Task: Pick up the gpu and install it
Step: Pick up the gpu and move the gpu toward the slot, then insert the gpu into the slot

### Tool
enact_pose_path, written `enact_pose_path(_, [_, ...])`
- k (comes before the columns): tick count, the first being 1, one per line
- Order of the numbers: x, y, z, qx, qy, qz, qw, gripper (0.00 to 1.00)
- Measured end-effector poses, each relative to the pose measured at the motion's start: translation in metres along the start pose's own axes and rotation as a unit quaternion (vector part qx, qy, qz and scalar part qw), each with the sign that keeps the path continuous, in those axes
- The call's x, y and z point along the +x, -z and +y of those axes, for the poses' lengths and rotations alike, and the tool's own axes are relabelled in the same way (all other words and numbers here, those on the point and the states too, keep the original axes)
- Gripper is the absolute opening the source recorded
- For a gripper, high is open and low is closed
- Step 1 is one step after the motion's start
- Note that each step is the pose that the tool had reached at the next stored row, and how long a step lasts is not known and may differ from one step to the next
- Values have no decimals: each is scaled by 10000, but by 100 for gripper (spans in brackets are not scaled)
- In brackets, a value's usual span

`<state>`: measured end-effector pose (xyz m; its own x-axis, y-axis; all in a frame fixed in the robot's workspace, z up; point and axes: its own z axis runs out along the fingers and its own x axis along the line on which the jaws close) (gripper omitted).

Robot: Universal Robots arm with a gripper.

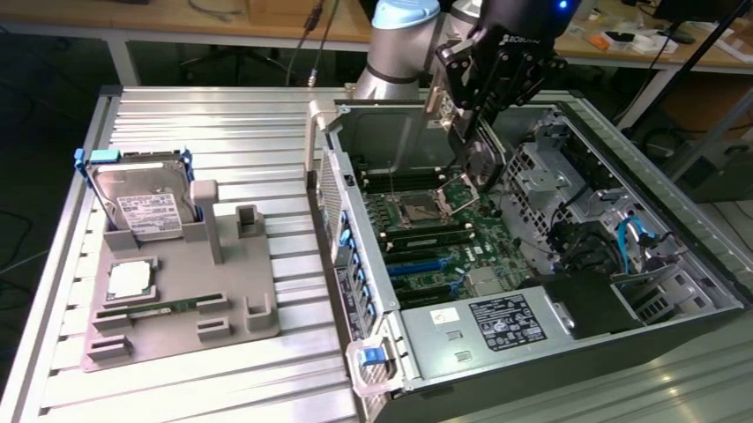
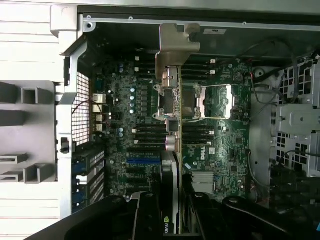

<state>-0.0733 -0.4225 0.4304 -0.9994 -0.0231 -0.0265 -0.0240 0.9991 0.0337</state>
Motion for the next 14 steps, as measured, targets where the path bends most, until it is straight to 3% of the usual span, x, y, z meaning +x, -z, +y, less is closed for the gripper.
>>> enact_pose_path(3, [-45,-1,-2,0,0,0,10000,27])
enact_pose_path(14, [-45,-1,-1,0,-1,0,10000,27])
